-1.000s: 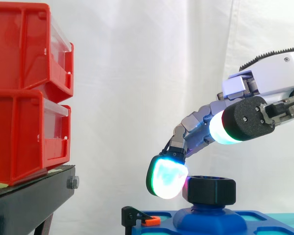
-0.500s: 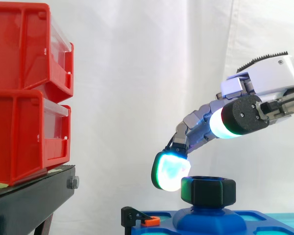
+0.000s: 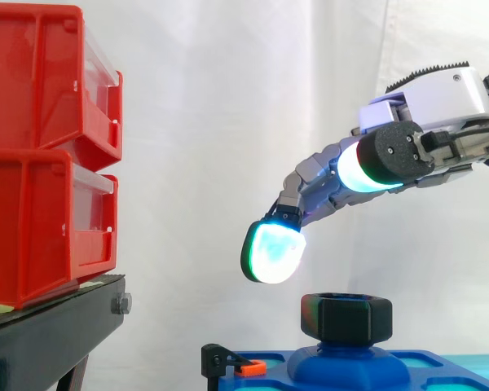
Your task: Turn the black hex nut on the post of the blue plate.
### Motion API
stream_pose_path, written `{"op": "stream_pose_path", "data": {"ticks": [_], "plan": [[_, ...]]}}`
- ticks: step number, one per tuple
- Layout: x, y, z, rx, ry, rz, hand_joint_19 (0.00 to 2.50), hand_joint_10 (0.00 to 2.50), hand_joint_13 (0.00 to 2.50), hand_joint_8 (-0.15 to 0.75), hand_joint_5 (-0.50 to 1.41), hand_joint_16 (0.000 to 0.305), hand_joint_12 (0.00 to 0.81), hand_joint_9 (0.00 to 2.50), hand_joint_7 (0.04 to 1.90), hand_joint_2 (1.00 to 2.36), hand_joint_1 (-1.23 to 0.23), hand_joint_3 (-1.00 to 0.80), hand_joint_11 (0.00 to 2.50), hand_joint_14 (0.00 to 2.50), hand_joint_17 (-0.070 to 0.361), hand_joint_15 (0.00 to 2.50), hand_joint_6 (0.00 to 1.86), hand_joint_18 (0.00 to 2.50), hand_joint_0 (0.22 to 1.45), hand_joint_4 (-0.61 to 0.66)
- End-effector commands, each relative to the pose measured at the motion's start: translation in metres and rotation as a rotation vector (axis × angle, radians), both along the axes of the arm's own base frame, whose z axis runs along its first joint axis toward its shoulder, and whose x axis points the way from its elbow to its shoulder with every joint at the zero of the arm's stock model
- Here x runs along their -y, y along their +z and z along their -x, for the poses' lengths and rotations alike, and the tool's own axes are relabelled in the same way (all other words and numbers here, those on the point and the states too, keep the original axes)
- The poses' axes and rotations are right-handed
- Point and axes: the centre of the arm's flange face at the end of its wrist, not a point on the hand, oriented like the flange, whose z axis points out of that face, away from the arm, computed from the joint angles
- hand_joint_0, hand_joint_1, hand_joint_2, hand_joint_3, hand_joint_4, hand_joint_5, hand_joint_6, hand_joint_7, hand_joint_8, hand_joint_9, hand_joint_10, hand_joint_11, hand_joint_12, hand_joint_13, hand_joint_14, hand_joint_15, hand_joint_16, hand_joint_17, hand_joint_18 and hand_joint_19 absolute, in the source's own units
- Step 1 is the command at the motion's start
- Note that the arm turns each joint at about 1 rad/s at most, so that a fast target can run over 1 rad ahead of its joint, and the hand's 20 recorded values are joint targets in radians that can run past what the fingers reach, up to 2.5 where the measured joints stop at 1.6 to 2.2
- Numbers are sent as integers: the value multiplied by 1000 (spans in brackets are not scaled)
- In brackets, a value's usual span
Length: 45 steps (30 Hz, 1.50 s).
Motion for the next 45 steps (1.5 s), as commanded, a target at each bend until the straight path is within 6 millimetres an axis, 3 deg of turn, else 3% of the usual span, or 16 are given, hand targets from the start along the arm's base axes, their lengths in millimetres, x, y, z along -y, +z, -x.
{"op": "stream_pose_path", "data": {"ticks": [1, 12, 17, 35, 45], "plan": [[-11, 1, -3, 7, 6, 0, 164, 0, 229, 291, -199, 58, 414, 325, 712, 1000, -248, -500, 0, 0, 131, 26, 502, 84, 451, 221], [-47, -1, -6, -9, 8, 9, 166, 0, 242, 292, -196, 58, 413, 338, 718, 1000, -255, -500, 0, 0, 130, 25, 502, 104, 455, 225], [-53, -2, -6, -16, 16, 9, 166, 0, 245, 293, -196, 58, 413, 342, 719, 1000, -255, -500, 0, 1, 130, 30, 502, 106, 456, 226], [-40, -7, 2, -73, 3, 16, 166, 0, 248, 293, -194, 57, 411, 345, 722, 1000, -259, -500, 0, 0, 129, 24, 502, 109, 460, 228], [-18, -8, 5, -78, -14, 25, 169, 0, 249, 293, -195, 57, 411, 344, 724, 1000, -259, -500, 0, 0, 128, 24, 502, 117, 461, 228]]}}
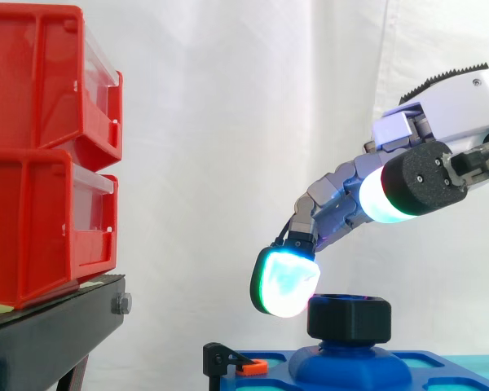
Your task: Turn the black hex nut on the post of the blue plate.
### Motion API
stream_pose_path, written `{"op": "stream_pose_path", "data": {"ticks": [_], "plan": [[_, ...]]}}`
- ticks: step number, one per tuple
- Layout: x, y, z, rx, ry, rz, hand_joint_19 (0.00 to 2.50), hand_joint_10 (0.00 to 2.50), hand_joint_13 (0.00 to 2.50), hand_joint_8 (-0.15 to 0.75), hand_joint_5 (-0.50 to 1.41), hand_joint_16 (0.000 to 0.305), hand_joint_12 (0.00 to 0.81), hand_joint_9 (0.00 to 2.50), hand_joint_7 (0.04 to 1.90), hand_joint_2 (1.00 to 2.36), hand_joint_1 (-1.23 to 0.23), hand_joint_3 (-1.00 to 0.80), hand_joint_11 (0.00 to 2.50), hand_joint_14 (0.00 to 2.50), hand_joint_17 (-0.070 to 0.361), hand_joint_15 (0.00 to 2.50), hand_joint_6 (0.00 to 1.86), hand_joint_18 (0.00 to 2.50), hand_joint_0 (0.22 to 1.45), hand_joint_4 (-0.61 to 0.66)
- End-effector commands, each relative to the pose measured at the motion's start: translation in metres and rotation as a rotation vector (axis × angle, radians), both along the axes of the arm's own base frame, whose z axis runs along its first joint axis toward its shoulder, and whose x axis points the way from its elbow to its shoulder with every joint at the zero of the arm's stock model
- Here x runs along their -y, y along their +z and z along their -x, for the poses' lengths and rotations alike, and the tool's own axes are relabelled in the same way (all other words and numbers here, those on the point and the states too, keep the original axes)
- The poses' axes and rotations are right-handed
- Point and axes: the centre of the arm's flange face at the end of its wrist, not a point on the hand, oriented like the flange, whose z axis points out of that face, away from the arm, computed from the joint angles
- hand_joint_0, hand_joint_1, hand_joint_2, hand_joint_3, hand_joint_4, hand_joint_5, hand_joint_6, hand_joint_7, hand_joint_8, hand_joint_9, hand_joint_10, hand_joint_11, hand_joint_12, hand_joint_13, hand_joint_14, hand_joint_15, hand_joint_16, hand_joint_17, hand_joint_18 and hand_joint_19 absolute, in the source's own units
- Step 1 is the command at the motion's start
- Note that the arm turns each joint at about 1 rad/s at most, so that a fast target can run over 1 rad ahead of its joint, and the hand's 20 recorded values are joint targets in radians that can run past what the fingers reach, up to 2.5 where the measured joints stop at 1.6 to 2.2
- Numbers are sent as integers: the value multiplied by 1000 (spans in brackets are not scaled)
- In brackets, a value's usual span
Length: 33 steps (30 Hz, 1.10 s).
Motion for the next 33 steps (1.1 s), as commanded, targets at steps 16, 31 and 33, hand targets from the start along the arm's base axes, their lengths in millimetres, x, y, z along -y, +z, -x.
{"op": "stream_pose_path", "data": {"ticks": [16, 31, 33], "plan": [[36, 0, 6, -2, -2, 2, 169, 0, 254, 292, -195, 57, 411, 345, 720, 1000, -262, -500, 0, 0, 128, 29, 502, 122, 462, 229], [0, 7, -11, 95, 44, 2, 170, 0, 262, 293, -195, 56, 410, 351, 720, 1000, -265, -500, 0, 0, 127, 31, 502, 127, 464, 228], [-8, 7, -12, 97, 53, 2, 176, 0, 263, 293, -195, 57, 411, 352, 721, 1000, -266, -500, 0, 0, 127, 32, 502, 127, 463, 228]]}}
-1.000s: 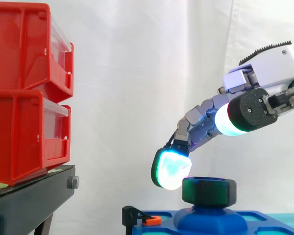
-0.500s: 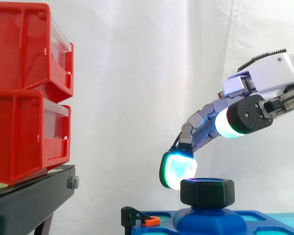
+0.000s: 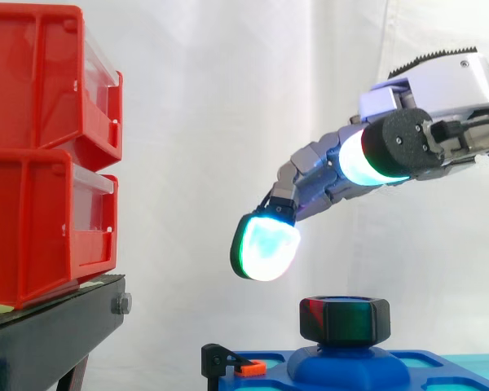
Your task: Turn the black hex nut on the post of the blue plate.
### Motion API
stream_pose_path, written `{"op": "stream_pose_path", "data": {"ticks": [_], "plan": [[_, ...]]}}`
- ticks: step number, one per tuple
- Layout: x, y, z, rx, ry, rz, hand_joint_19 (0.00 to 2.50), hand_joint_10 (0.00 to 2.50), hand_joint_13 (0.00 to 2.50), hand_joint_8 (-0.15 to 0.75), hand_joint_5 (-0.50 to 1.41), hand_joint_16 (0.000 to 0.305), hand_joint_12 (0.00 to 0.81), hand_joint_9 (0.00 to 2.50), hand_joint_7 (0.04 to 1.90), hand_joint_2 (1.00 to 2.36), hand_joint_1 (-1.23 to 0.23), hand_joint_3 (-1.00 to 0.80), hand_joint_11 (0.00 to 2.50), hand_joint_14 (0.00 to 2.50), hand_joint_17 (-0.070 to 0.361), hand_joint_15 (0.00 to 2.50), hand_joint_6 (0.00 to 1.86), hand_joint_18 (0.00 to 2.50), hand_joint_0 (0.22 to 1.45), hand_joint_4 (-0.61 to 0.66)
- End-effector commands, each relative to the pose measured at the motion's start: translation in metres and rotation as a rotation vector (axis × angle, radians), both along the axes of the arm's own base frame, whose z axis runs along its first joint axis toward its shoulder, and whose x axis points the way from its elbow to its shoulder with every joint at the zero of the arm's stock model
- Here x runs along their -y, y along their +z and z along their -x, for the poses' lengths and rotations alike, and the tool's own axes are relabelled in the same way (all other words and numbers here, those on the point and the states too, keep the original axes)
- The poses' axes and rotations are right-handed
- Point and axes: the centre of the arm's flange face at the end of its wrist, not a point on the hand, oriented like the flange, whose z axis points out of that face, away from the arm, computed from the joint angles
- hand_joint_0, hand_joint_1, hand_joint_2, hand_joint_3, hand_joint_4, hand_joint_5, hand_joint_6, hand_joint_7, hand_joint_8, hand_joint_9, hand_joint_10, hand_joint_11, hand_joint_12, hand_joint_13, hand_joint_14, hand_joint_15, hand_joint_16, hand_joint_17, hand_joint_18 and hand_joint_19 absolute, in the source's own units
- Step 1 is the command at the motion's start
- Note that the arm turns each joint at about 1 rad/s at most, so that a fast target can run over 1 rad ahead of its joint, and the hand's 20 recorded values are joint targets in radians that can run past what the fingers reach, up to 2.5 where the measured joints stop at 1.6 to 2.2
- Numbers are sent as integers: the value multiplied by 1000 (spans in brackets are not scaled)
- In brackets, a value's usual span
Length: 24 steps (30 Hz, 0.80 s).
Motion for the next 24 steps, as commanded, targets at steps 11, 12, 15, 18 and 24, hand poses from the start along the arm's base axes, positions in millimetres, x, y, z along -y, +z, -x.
{"op": "stream_pose_path", "data": {"ticks": [11, 12, 15, 18, 24], "plan": [[-36, -12, -7, -13, 14, 5, 174, 0, 269, 295, -194, 56, 412, 355, 721, 1000, -268, -500, 0, 0, 126, 33, 502, 138, 465, 228], [-38, -16, -9, -18, 15, 4, 173, 0, 270, 295, -195, 56, 412, 355, 722, 1000, -268, -500, 0, 0, 126, 33, 502, 138, 465, 230], [-41, -22, -10, -25, 16, 0, 182, 0, 272, 295, -194, 56, 412, 359, 723, 1000, -268, -500, 0, 1, 126, 34, 502, 140, 466, 231], [-40, -22, -10, -28, 11, 2, 173, 0, 273, 295, -195, 56, 411, 360, 722, 1000, -267, -500, 0, 1, 126, 34, 502, 141, 466, 228], [-37, -23, -8, -44, 8, -1, 171, 0, 275, 294, -196, 56, 411, 358, 721, 1000, -268, -500, 0, 0, 125, 31, 502, 147, 467, 224]]}}
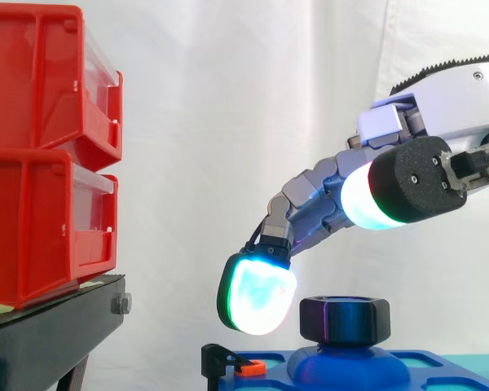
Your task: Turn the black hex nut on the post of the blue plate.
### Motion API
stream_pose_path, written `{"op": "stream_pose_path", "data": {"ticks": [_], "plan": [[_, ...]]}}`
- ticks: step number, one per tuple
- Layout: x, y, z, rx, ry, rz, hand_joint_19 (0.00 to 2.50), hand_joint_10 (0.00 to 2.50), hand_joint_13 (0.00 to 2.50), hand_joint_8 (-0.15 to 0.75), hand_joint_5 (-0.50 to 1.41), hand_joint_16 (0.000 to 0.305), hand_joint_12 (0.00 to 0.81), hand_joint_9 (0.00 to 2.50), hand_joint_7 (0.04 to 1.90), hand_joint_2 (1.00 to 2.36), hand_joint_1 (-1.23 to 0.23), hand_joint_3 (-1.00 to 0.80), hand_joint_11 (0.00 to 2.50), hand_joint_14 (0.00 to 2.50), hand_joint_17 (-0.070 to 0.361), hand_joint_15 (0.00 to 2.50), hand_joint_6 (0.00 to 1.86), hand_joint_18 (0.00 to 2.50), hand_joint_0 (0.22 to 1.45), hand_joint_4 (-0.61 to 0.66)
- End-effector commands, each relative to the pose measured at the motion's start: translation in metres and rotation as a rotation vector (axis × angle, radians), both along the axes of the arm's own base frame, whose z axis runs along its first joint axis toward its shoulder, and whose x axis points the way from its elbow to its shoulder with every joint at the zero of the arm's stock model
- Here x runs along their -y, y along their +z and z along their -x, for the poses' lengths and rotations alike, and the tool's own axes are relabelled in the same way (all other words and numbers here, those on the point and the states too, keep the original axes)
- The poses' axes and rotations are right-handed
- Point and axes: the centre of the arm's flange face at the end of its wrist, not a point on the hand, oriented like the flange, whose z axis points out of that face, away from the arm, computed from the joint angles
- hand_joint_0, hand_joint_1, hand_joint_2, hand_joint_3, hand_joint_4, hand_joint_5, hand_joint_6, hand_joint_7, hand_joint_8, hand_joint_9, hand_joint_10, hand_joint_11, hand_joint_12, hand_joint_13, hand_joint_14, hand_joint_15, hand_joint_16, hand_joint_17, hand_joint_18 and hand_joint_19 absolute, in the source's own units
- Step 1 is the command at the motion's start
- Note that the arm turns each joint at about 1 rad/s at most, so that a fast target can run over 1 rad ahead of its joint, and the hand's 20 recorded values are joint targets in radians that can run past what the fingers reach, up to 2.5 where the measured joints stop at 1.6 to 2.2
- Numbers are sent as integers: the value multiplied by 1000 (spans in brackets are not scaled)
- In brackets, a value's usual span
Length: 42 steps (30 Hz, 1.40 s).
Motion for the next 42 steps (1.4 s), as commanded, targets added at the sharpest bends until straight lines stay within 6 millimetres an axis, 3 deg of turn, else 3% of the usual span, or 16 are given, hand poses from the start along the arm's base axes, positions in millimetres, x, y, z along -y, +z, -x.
{"op": "stream_pose_path", "data": {"ticks": [1, 20, 42], "plan": [[2, -1, 1, -8, -3, -4, 178, 0, 277, 294, -196, 56, 411, 358, 721, 1000, -268, -500, 0, 1, 125, 36, 502, 148, 467, 224], [21, -2, 3, -16, -25, -6, 175, 0, 291, 293, -202, 56, 410, 355, 720, 1000, -273, -500, 0, 1, 125, 39, 502, 171, 470, 210], [87, -2, 15, -17, -4, -30, 180, 0, 298, 292, -202, 56, 411, 356, 719, 1000, -276, -500, 0, 0, 125, 40, 502, 179, 471, 212]]}}
